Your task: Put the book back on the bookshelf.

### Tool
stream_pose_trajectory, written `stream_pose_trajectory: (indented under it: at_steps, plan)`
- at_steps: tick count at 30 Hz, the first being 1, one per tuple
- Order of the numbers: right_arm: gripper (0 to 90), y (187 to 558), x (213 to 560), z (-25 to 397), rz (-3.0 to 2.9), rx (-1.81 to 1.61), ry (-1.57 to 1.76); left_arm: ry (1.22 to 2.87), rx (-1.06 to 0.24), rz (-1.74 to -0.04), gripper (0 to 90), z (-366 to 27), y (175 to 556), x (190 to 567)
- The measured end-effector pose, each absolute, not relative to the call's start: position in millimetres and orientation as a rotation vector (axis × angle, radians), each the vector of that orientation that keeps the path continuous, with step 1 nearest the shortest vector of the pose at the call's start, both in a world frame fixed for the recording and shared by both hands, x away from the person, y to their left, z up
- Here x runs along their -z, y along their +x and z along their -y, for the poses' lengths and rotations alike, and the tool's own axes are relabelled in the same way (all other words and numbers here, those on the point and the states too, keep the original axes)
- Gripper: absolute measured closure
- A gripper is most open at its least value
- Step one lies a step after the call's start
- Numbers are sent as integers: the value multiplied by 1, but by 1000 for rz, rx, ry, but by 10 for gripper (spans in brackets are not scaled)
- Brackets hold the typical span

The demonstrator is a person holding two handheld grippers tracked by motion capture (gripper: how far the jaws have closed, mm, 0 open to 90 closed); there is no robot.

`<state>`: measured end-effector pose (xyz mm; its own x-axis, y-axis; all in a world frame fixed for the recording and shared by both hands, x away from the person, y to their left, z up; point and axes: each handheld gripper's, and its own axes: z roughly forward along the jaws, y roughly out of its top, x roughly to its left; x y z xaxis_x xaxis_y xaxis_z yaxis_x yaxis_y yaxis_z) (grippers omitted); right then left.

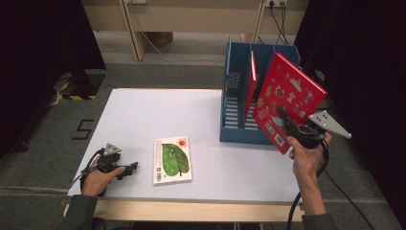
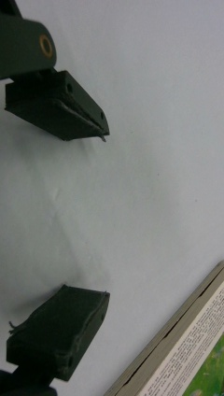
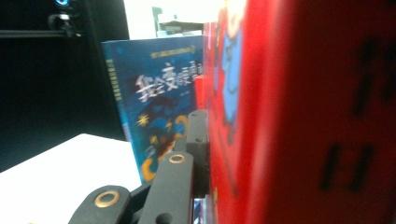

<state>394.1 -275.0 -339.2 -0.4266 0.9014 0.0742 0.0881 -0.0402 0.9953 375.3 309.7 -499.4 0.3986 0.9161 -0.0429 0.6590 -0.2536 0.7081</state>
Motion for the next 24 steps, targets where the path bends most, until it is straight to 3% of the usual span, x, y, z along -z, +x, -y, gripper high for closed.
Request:
stream_pose_trajectory:
  at_steps: [12, 24]
  plan:
    - [796, 466, 342, 255, -1495, -1448, 1191, 2004, -511, -1340, 161, -309, 376, 500]
    - [796, 509, 352, 241, -1458, -1401, 1280, 2002, -513, -1340, 161, -309, 375, 500]
